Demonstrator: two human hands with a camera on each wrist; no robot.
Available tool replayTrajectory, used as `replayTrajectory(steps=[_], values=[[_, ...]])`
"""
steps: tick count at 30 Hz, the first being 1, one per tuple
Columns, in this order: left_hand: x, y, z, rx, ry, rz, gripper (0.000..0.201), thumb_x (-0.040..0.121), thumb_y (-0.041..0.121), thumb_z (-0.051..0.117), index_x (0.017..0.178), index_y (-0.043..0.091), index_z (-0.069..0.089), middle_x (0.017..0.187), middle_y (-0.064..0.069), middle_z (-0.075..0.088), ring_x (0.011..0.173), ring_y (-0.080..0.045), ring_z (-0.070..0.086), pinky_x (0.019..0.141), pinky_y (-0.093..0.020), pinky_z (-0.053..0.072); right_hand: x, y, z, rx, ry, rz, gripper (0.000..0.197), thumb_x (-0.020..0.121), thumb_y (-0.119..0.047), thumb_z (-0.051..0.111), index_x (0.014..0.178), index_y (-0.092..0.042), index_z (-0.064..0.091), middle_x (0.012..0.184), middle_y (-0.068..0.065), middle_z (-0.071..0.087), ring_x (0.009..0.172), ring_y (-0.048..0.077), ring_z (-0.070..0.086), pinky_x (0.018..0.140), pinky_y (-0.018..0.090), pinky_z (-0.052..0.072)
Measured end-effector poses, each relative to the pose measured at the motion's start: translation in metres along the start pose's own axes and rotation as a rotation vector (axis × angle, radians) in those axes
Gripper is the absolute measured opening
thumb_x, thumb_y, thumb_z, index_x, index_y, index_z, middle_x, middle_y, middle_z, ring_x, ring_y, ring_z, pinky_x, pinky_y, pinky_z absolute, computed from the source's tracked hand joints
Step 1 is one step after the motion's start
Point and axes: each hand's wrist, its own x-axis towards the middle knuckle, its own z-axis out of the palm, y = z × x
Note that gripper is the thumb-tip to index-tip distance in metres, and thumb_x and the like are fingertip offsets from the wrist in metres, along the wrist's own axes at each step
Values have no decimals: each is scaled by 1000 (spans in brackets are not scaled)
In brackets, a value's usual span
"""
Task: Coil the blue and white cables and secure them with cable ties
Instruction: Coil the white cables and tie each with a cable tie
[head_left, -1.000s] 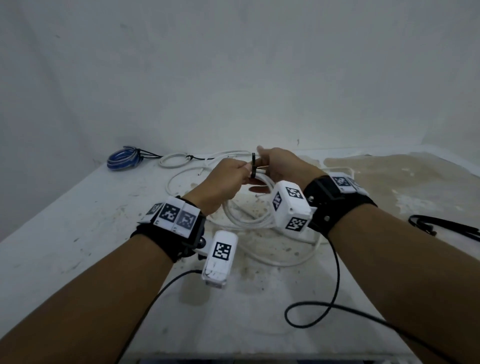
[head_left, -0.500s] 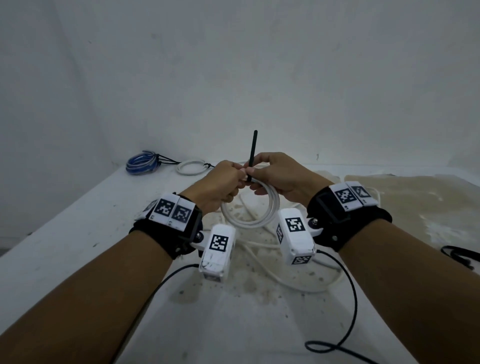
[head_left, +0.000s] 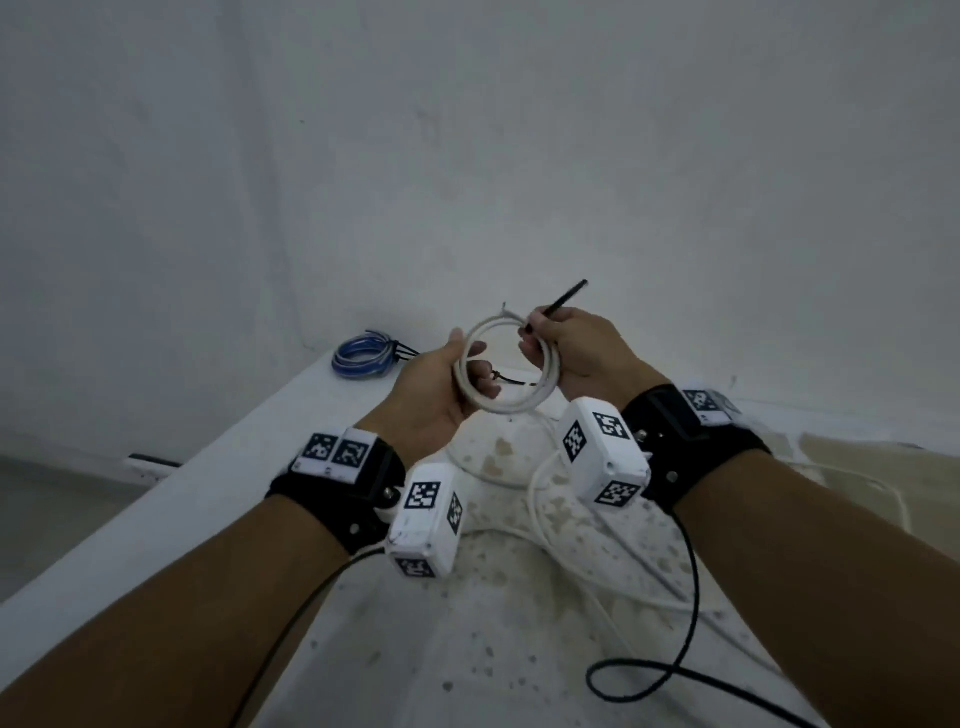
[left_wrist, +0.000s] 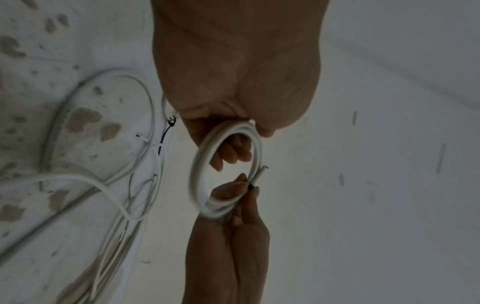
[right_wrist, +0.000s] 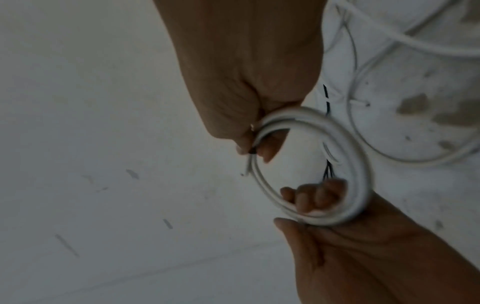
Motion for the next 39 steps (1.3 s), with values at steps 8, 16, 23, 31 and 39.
replayTrajectory(steps=[8, 16, 23, 31, 39], values=[[45, 18, -39, -179, 229, 130, 36, 108, 29, 28, 91, 9, 52, 45, 5, 34, 37, -8, 31, 52, -22, 40, 31, 42, 31, -38, -114, 235, 10, 97, -13, 59, 92, -6, 65, 84, 7, 72, 77, 19, 65, 82, 35, 55], [94, 36, -64, -3, 277, -9, 32, 106, 30, 37, 90, 7, 53, 65, -5, 49, 57, -15, 50, 64, -31, 51, 83, 51, 36, -138, -86, 266, 9, 95, -3, 58, 90, 2, 63, 77, 13, 69, 55, 16, 68, 49, 25, 57], [107, 2, -101, 444, 379, -228, 18, 97, 31, 55, 105, 16, 50, 91, -7, 52, 79, -18, 54, 78, -31, 44, 148, 100, 20, -398, 112, 239, 21, 99, -6, 53, 81, 3, 57, 80, 17, 61, 77, 27, 65, 59, 33, 59], [116, 1, -110, 416, 409, -268, 19, 95, 26, 60, 87, 15, 47, 89, -8, 52, 76, -16, 54, 73, -28, 43, 177, 136, 14, -1063, -4, 48, 43, 93, -48, 57, 109, -9, 67, 107, 16, 69, 101, 34, 65, 79, 32, 50], [113, 6, -104, 454, 423, -296, 17, 95, 25, 59, 88, 15, 47, 92, -8, 50, 78, -16, 54, 70, -28, 42, 166, 133, 14, -702, 88, 142, 37, 95, -30, 58, 120, -2, 60, 113, 16, 70, 78, 21, 70, 66, 28, 59]])
